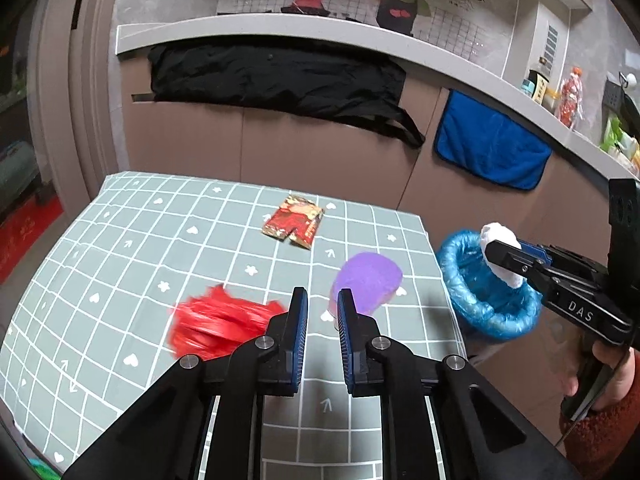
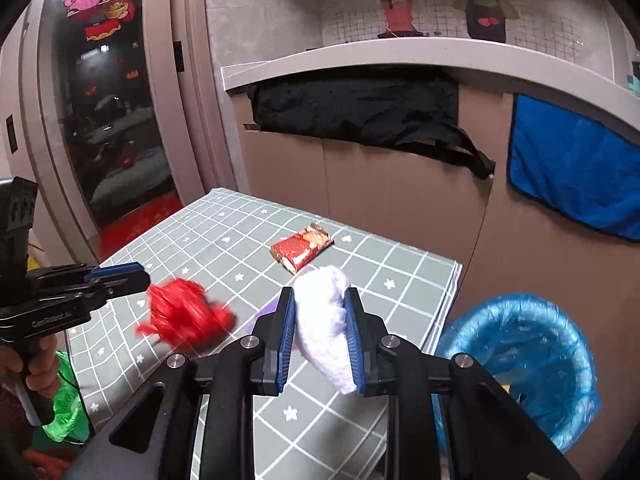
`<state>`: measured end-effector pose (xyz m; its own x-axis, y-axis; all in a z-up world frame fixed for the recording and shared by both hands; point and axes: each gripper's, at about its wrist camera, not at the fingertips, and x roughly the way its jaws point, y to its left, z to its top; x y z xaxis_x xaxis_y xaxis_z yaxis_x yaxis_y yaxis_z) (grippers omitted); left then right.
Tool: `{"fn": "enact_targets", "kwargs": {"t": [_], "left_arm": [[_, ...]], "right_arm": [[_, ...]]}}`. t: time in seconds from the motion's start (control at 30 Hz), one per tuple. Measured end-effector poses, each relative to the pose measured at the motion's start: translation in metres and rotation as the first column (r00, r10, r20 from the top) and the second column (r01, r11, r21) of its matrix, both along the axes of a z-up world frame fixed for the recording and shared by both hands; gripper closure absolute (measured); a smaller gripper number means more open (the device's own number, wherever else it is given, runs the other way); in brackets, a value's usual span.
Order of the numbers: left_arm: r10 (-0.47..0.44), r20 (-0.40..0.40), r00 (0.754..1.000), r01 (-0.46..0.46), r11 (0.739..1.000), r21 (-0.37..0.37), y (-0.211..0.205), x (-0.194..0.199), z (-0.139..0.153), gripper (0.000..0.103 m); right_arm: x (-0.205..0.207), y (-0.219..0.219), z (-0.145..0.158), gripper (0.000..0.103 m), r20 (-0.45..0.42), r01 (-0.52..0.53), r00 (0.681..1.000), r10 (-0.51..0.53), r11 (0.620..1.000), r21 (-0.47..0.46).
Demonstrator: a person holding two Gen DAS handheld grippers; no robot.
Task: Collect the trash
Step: 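Lift the red bag with the left tool while the right tool regrips the white tissue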
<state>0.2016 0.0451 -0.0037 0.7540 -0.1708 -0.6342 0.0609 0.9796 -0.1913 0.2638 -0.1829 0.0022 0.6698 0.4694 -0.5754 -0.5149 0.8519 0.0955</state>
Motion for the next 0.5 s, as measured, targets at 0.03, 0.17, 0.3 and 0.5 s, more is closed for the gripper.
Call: {"fn": "enact_targets", "kwargs": {"t": [0.03,0.17,0.3,0.5], "left_arm": [[-0.002,-0.004,1.000,0.002,1.000,-0.001,0.000,0.000,-0.002,0.087],[0.015,0.005,1.000,-0.015,1.000,-0.014,0.011,-0.001,0.001,0.087],[0.096,0.028,0.995,-0.095,0.995,-0.038,0.052,-0.007,0.008,0.085],[0.168,-0.061,0.984,-0.176,0.971,-0.163,0.103,-0.011,-0.024,0.052]], "right_arm": [[-0.001,-0.002,-0.002,0.081,-0.004,0.004,1.000,-0.004,1.000,0.002],[0.001,-0.007,-0.012,0.081,-0.045,0.003,0.999,-0.002,1.000,0.031],[0.002,0.003,-0.023,0.081,-0.074,-0.018,0.997,0.020,0.999,0.031],[-0.001,0.026,-0.047,0.081,-0.129,-0.052,0.990,0.056,0.998,0.032]]}}
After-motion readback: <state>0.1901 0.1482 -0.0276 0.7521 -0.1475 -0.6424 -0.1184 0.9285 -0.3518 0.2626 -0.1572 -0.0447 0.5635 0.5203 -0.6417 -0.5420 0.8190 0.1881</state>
